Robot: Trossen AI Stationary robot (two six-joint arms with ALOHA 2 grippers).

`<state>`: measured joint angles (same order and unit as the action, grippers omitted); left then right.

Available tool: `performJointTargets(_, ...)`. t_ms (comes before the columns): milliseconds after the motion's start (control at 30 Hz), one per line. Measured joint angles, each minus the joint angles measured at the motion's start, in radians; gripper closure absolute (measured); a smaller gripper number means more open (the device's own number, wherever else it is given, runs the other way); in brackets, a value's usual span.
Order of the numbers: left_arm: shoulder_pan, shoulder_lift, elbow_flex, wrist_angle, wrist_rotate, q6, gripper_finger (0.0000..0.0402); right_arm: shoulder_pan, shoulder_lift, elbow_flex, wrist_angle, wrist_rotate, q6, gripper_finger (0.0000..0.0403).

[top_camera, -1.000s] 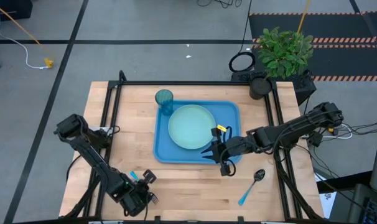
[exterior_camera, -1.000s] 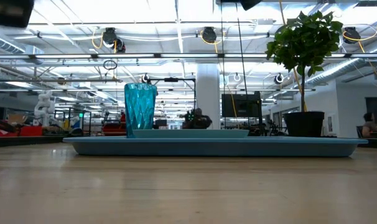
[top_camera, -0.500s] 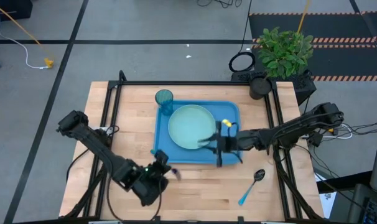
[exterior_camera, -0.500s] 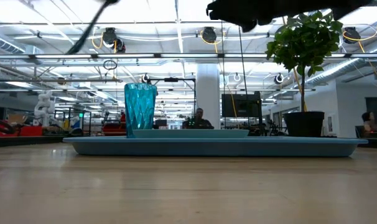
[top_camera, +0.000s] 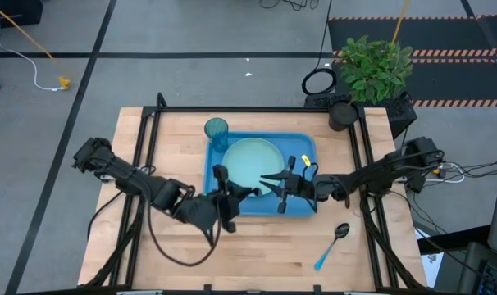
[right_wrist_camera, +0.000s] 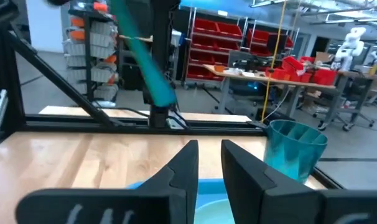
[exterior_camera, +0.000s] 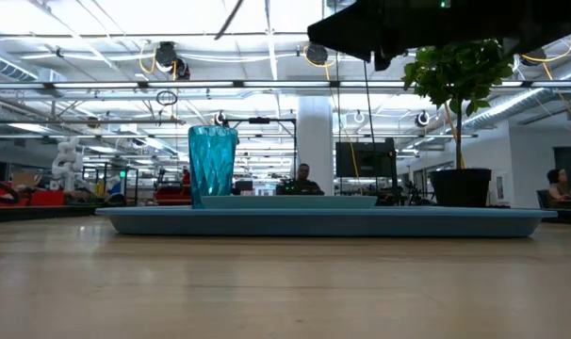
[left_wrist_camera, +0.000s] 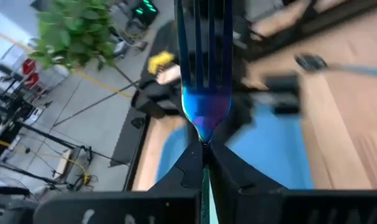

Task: Pick and place plate/cup/fork/spoon on tray
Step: Put the blue fork on the blue serving tray

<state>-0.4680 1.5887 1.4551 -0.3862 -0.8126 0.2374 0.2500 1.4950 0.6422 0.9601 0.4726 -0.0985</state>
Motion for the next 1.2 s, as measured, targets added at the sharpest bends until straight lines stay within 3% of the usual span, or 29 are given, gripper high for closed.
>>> performJointTargets(333, 0.064, 0.000, -0.075, 0.222, 0.032, -0.051, 0.0392, 0.039, 0.047, 0.074, 0.070, 0.000, -0.106, 0.0331)
performJointTargets(600, 0.070, 0.001, -0.199, 0.509, 0.025, -0.007, 0.0389, 0.031, 0.048, 0.088, 0.057, 0.011, -0.067, 0.0253)
performJointTargets(800, 0.083, 0.001, -0.210, 0.558, 0.064, -0.014, 0.0387, 0.020, 0.048, 0.088, 0.052, -0.006, -0.063, 0.0211)
performJointTargets(967, 0.089, 0.001, -0.210, 0.569, 0.072, -0.015, 0.0387, 0.019, 0.048, 0.088, 0.052, -0.006, -0.068, 0.0237)
performJointTargets(1200, 0.100, 0.001, -0.210, 0.572, 0.110, -0.030, 0.0382, 0.019, 0.048, 0.088, 0.050, -0.010, -0.070, 0.0339)
